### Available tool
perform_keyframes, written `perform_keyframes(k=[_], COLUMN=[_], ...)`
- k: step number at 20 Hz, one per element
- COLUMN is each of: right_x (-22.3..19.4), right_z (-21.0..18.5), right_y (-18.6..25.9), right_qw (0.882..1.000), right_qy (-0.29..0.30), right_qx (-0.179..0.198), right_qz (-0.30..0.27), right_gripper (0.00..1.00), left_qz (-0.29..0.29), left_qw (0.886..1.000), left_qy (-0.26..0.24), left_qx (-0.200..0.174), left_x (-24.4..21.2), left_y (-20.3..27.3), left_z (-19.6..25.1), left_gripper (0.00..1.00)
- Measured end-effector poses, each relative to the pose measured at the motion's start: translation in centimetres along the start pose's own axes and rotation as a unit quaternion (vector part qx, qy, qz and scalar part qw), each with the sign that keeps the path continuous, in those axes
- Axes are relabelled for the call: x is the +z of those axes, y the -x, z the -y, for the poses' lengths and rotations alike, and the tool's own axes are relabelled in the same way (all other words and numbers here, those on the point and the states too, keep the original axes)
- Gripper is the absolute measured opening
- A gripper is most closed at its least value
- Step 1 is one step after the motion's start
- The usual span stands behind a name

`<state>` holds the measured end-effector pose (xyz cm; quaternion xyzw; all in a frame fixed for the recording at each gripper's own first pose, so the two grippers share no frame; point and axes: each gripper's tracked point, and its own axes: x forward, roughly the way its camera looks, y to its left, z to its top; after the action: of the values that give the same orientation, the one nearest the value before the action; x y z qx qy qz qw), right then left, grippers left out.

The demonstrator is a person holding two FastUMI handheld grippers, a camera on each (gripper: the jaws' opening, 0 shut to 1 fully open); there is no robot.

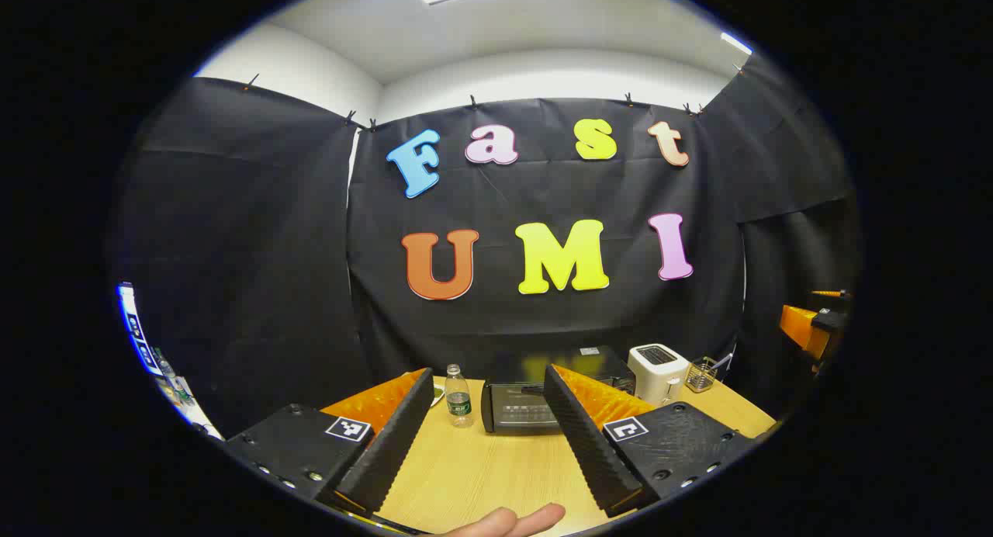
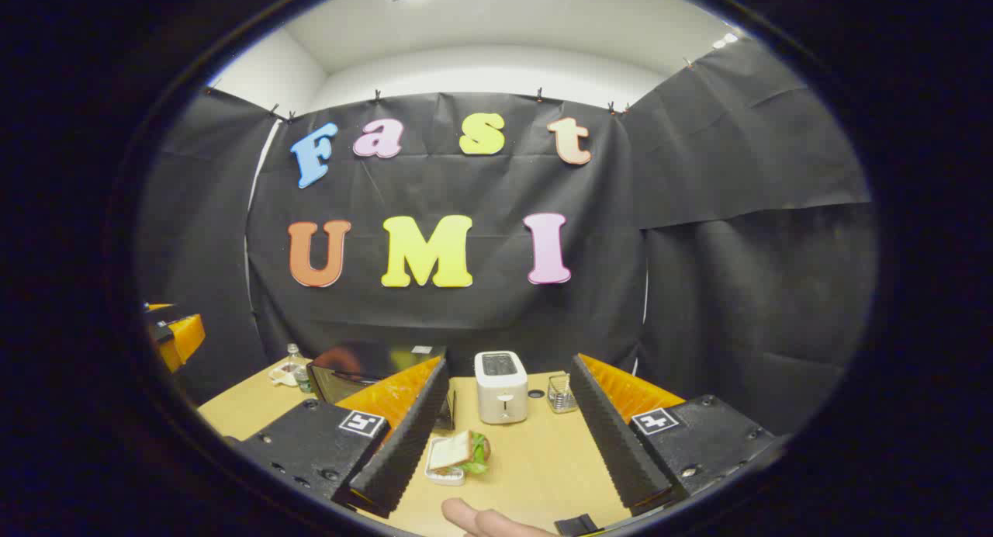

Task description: Open the electric oven with the left hand, put the food in, and close the electric oven.

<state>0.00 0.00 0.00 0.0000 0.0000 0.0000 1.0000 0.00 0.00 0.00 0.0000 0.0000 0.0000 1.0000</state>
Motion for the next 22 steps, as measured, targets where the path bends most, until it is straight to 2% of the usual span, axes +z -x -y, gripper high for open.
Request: perform_keyframes(k=[2,3,5,6,7,8,9,10,15,16,18,19,21,22], right_x=[0.3,0.3,0.3,0.2,0.1,0.2,0.0,0.1,0.2,0.2,0.2,0.2,0.3,0.3], right_z=[-0.1,0.1,-0.1,-0.1,0.2,0.4,0.5,0.7,1.1,1.2,1.3,1.4,1.6,1.8], right_y=[0.5,0.5,0.8,1.0,1.0,1.0,1.2,1.2,1.5,1.5,1.2,1.0,0.4,0.0], right_qw=[1.000,1.000,1.000,1.000,1.000,1.000,1.000,1.000,1.000,1.000,1.000,1.000,1.000,1.000], right_qy=[0.005,0.007,0.009,0.007,0.006,0.005,0.005,0.007,0.005,0.003,0.001,0.002,0.007,0.010], right_qx=[0.003,0.000,0.003,0.003,0.002,0.001,0.001,-0.001,0.001,0.004,0.009,0.010,0.009,0.009], right_qz=[0.001,0.001,0.001,0.000,-0.001,0.000,-0.001,0.001,0.008,0.009,0.011,0.013,0.017,0.017], right_gripper=[0.90,0.90,0.90,1.00,1.00,0.90,0.90,1.00,1.00,0.90,0.91,1.00,1.00,0.90], left_qz=[-0.001,0.002,0.002,0.002,0.001,0.000,-0.002,-0.003,0.004,0.004,0.005,0.003,-0.001,-0.004], left_qw=[1.000,1.000,1.000,1.000,1.000,1.000,1.000,1.000,1.000,1.000,1.000,1.000,1.000,1.000], left_qy=[0.000,-0.001,0.001,0.002,0.002,0.001,0.001,0.000,0.002,0.003,0.003,0.004,0.007,0.008], left_qx=[0.002,0.003,0.002,-0.001,-0.006,-0.010,-0.011,-0.011,-0.023,-0.025,-0.027,-0.026,-0.028,-0.029], left_x=[-0.1,0.0,0.0,-0.1,-0.1,-0.2,-0.2,-0.2,0.0,-0.1,-0.1,-0.2,-0.5,-0.7], left_y=[0.3,0.5,0.6,0.7,0.7,0.7,0.8,1.0,1.4,1.3,0.8,0.5,-0.5,-1.1], left_z=[0.1,0.0,0.0,0.2,0.5,0.6,0.7,0.7,1.8,2.1,2.3,2.3,2.7,2.9], left_gripper=[0.84,0.93,0.93,0.93,0.93,0.93,0.93,0.93,0.93,0.93,0.93,0.93,0.93,0.93])
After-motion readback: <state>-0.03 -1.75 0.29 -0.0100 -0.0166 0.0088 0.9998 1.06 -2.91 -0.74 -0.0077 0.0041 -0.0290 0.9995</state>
